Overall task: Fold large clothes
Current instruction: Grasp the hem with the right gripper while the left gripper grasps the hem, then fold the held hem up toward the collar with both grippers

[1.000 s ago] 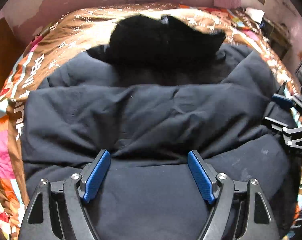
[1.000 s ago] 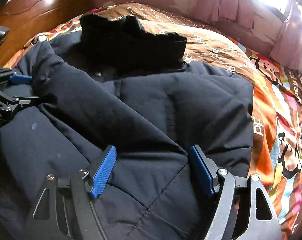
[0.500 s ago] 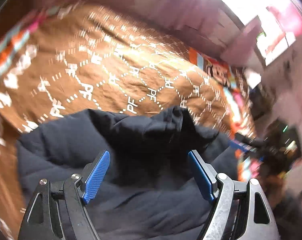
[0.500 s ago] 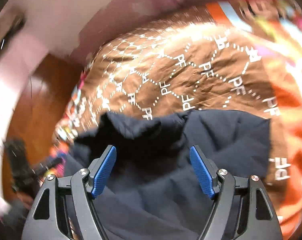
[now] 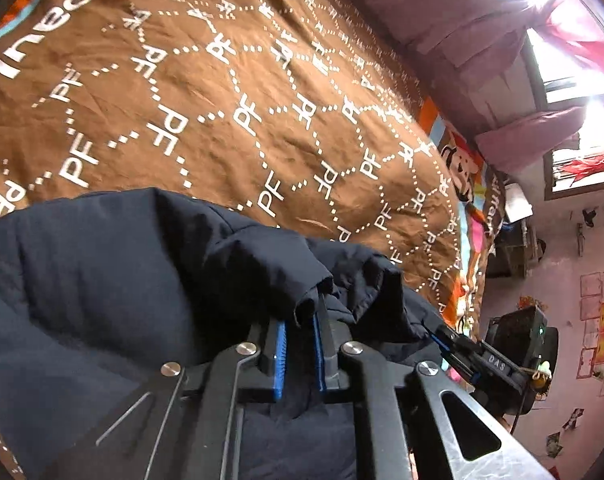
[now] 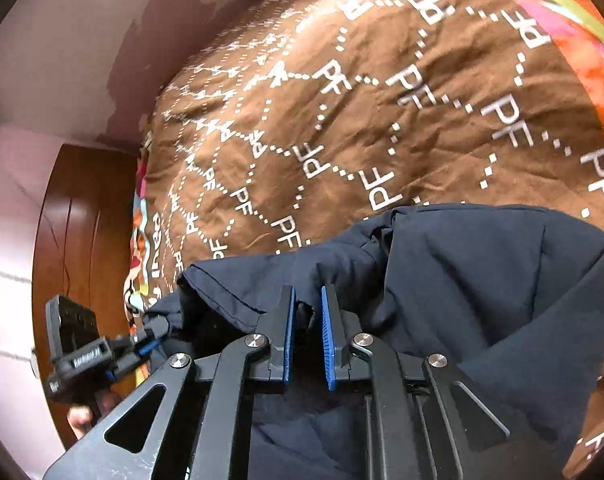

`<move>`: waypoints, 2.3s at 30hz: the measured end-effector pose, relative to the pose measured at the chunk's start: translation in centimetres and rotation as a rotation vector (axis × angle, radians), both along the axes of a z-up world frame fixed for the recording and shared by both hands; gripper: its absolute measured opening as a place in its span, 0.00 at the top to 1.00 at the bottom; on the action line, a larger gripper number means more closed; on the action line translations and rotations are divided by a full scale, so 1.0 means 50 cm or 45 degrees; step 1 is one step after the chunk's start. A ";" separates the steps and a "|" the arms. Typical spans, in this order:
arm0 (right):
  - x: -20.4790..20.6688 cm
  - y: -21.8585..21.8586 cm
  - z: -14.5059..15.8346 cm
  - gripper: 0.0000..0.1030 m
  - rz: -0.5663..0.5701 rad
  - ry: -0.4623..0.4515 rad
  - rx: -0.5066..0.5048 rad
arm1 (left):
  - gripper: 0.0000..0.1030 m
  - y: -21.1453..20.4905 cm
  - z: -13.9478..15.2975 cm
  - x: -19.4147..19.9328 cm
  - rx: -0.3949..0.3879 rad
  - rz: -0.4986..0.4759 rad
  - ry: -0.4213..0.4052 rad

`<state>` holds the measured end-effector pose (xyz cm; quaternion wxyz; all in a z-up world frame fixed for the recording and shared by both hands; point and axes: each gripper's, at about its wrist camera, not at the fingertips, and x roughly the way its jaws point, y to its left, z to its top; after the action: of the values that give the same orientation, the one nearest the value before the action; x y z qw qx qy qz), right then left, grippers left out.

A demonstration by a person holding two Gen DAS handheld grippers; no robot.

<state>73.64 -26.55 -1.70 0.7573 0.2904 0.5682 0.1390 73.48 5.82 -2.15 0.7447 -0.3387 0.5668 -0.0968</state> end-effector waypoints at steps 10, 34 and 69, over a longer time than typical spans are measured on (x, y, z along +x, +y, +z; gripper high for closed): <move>-0.094 0.011 0.066 0.92 0.375 -0.113 -0.300 | 0.93 -0.003 0.002 -0.123 0.299 -0.278 -0.035; -0.093 -0.029 0.108 0.53 0.366 -0.324 -0.470 | 0.74 -0.015 0.087 -0.116 0.454 -0.209 -0.389; -0.061 0.183 -0.138 0.92 0.578 -0.096 -0.485 | 0.97 -0.168 -0.171 -0.011 0.446 -0.580 -0.053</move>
<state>70.59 -17.38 -8.59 0.7684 0.0034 0.6058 0.2063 72.91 -2.57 -10.69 0.7624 -0.0668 0.6211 -0.1690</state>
